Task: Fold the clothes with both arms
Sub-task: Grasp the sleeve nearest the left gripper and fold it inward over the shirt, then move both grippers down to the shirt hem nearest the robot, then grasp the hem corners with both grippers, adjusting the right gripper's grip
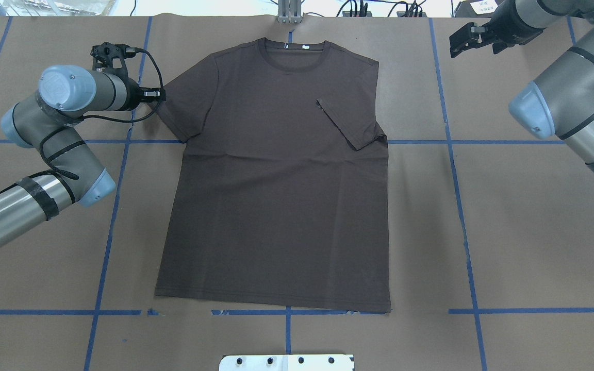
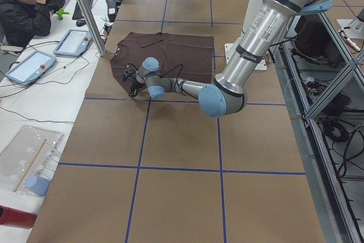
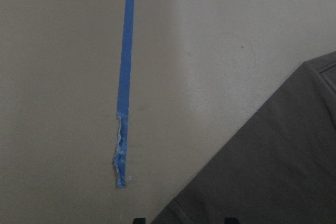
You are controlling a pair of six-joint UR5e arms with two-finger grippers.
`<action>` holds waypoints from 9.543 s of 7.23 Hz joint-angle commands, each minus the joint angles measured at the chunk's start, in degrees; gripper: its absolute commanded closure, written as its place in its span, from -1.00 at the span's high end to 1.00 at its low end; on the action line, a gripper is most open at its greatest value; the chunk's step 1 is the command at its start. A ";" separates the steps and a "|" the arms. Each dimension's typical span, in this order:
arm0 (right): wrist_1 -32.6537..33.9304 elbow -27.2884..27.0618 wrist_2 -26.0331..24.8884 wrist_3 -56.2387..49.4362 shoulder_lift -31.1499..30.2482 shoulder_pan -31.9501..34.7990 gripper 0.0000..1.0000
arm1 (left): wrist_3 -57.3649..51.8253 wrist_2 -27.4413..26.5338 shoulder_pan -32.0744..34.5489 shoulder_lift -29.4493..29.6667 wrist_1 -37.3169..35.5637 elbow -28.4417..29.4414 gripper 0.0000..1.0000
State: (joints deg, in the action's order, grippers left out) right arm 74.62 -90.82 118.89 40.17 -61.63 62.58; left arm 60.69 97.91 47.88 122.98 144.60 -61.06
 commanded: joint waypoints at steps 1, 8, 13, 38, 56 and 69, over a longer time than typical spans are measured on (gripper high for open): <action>0.00 0.03 -0.15 0.00 -0.07 0.00 1.00 | -0.13 0.00 0.02 0.16 -0.02 0.24 0.14; 0.00 0.21 -0.33 0.00 -0.07 0.00 1.00 | -0.31 -0.09 0.02 0.07 -0.11 0.32 0.06; 0.00 0.38 -0.33 -0.09 -0.07 -0.09 1.00 | -0.40 -1.14 0.02 0.16 0.07 0.15 -0.63; 3.05 -37.81 -41.01 54.10 -22.54 -52.43 0.88 | 12.77 -8.94 -26.92 -25.64 -22.08 -52.12 1.00; 5.45 -37.68 -49.33 60.60 -21.08 -59.82 0.77 | 22.72 -9.76 -36.19 -30.96 -25.77 -54.08 -1.00; 7.03 -26.96 -58.69 64.95 -20.72 -66.00 0.30 | 23.07 -9.67 -36.20 -30.69 -25.60 -55.13 -1.00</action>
State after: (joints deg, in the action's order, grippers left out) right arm 81.56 -118.48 60.24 105.08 -82.47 -3.33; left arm 83.76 88.24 11.62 92.29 119.00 -116.19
